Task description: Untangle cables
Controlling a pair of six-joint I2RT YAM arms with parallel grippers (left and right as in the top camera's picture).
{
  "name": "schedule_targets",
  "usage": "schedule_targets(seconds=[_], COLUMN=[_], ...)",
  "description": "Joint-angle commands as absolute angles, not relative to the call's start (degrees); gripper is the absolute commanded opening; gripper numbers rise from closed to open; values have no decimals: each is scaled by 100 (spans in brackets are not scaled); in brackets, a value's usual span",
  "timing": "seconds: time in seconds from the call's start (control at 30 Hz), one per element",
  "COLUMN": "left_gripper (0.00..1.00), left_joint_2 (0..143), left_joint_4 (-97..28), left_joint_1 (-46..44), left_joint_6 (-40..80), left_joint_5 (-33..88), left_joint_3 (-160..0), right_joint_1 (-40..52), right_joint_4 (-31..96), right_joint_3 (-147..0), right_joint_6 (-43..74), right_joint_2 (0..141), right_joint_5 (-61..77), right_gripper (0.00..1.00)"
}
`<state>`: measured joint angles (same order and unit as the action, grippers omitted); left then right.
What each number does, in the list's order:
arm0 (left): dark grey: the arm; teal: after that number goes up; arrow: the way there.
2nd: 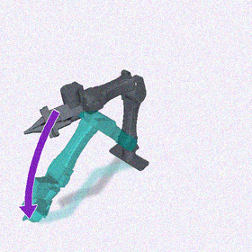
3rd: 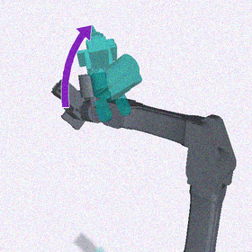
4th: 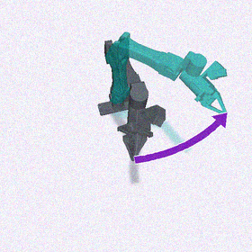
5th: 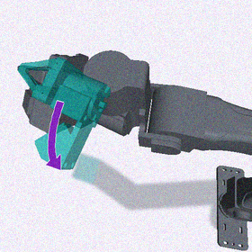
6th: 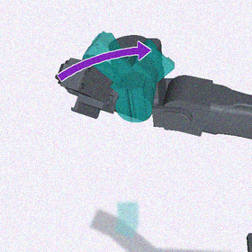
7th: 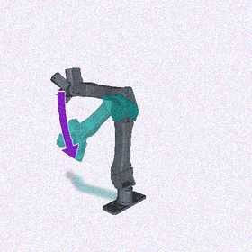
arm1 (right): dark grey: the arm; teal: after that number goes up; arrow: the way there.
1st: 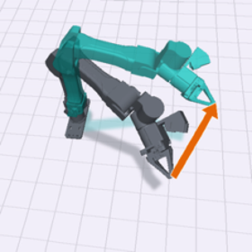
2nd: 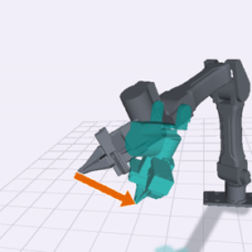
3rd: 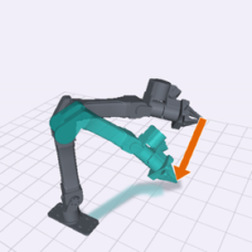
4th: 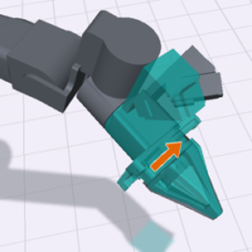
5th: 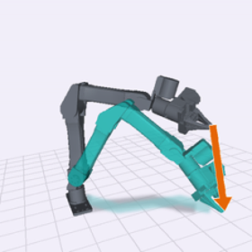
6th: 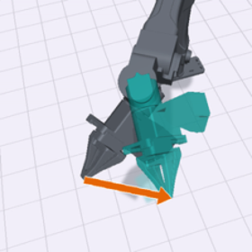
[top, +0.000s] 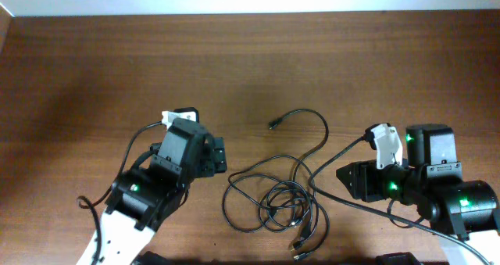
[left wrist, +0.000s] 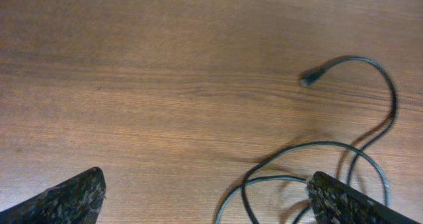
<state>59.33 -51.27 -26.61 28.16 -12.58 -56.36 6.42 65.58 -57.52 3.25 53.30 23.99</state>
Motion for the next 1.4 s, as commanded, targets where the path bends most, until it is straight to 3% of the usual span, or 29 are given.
schedule_targets(seconds=[0.0,0.2,0.3,0.47,0.6,1.37], left_gripper=[99,99,99,99,99,99], left_joint_2=[6145,6145,6145,6145,6145,6145], left_joint_4=[-5140,-4923,-4906,-4908,-4910,-4915], left_joint_1=[-2408,-1603,-1431,-1431,-1431,-1431], left_joint_6=[2582,1216,1208,1208,1208,1208], left_joint_5=[-1116,-276,-233,-233,-233,-233], left_joint_3=[-5607,-5610,-5610,-5610,-5610,-5607], right_joint_1=[635,635,635,635,635,635], right_joint_4=[6532,6416,6414,6434,6617,6845], right_joint_3=[-5808,-5808,-5808,-5806,-5808,-5806], right_joint_6=[368,370,368,368,368,325], right_joint_2=[5382,5417,5417,5819,6272,6167], right_joint_5=[2305,2180,2178,2180,2182,2226], right_gripper=[57,60,62,76,71,70])
